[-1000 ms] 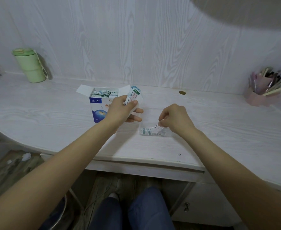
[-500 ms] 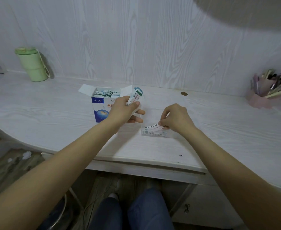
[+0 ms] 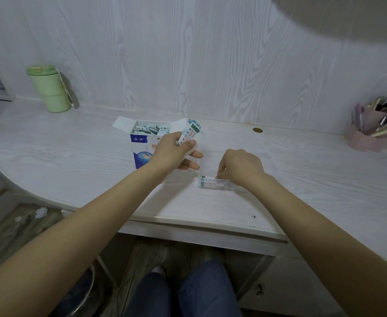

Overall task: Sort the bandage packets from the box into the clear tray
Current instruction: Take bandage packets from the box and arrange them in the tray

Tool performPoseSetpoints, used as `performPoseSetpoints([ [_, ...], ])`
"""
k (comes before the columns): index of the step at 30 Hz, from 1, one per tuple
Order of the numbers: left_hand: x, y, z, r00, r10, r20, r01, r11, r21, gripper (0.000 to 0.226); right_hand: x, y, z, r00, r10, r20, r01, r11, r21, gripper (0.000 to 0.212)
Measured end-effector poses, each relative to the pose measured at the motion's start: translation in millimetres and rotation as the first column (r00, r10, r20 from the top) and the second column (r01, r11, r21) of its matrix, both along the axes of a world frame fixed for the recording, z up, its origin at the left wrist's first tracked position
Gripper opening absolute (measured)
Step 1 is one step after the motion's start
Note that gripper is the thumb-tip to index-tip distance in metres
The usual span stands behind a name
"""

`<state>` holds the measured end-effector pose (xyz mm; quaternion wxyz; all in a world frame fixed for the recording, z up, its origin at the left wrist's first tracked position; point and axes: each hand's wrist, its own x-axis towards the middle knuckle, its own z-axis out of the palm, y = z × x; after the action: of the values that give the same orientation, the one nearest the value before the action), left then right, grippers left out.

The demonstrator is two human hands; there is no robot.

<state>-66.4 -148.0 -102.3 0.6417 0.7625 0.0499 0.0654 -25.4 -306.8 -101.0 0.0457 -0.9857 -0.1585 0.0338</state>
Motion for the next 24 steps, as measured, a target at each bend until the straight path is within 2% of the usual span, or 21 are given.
performPoseSetpoints([
  [8, 0.7, 0.1, 0.8, 1.0, -0.02, 0.009, 0.02, 1.0, 0.019, 0.009, 2.2, 5.5, 0.7, 0.995, 0.058, -0.077, -0.05, 0.994, 0.099, 0.015],
  [12, 0.5, -1.5, 0.1, 0.998, -0.06, 0.004, 0.059, 0.993, 0.103, 0.015, 3.6, -8.1, 8.6, 0.997, 0.0, -0.083, 0.013, 0.987, 0.158, 0.019],
  [16, 2.0, -7.2, 0.0, 0.992, -0.128, -0.013, 0.127, 0.966, 0.224, 0.013, 4.1, -21.9, 17.2, 0.993, -0.084, -0.083, 0.088, 0.995, 0.047, 0.026],
  [24, -1.2, -14.1, 2.1, 0.986, -0.169, -0.01, 0.167, 0.964, 0.207, 0.008, 5.5, -12.4, 13.4, 0.969, -0.132, -0.207, 0.128, 0.991, -0.031, 0.027],
])
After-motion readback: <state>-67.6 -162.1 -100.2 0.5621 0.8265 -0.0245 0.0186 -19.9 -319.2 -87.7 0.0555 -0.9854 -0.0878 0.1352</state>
